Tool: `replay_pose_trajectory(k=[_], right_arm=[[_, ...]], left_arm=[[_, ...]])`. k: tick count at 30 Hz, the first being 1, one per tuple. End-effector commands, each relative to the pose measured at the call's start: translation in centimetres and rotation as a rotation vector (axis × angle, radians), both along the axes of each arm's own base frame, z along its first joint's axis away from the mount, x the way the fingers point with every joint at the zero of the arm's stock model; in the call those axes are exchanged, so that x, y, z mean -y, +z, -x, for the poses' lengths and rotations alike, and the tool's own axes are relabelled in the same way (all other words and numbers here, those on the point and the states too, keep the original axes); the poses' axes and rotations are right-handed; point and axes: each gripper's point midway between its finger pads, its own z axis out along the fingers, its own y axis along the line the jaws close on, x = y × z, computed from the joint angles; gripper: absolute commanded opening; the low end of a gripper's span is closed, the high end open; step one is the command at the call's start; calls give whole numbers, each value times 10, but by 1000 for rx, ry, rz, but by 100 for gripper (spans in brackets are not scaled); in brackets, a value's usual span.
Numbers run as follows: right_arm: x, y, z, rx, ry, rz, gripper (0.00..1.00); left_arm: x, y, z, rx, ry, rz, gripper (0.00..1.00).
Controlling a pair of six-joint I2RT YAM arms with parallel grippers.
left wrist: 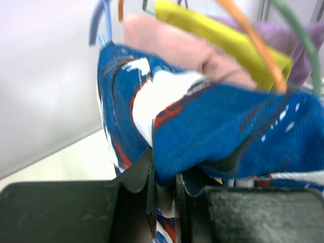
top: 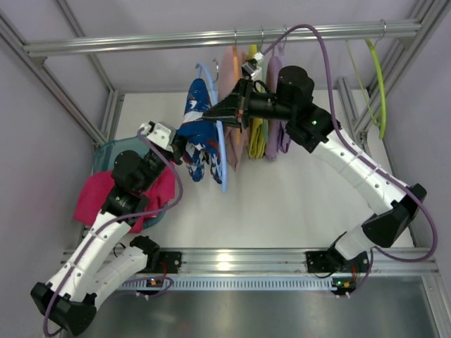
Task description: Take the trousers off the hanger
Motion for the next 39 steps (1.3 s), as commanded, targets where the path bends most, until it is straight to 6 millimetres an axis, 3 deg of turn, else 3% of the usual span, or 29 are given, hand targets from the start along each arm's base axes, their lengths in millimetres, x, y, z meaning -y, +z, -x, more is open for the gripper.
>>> replay_pose_trajectory(k=[1,4,5,13,18,29,32,39], right_arm=[[30,33,7,192,-33,-77,0],[27,13,3,169,-32,-44,0],[26,8,2,165,-32,-36,0],[17,-33,-6,130,-26,25,0],[12,-43,-6,131,-21,43,0],[10,-74,-8,108,-26,110,0],[9,-80,-7,106,-25,121,0],[9,-77,-2,147,-11,124,0]], left_arm=[[-23,97,24,181,50,142,0],[-26,115,27,167,55,194,0],[-28,134,34,192,45,218,0],[-27,195,48,204,-12,391,0],[-31,227,51,243,-8,435,0],[-66,300,74,381,87,535,0],[-72,311,74,401,117,543,0],[-97,338,98,489,184,548,0]])
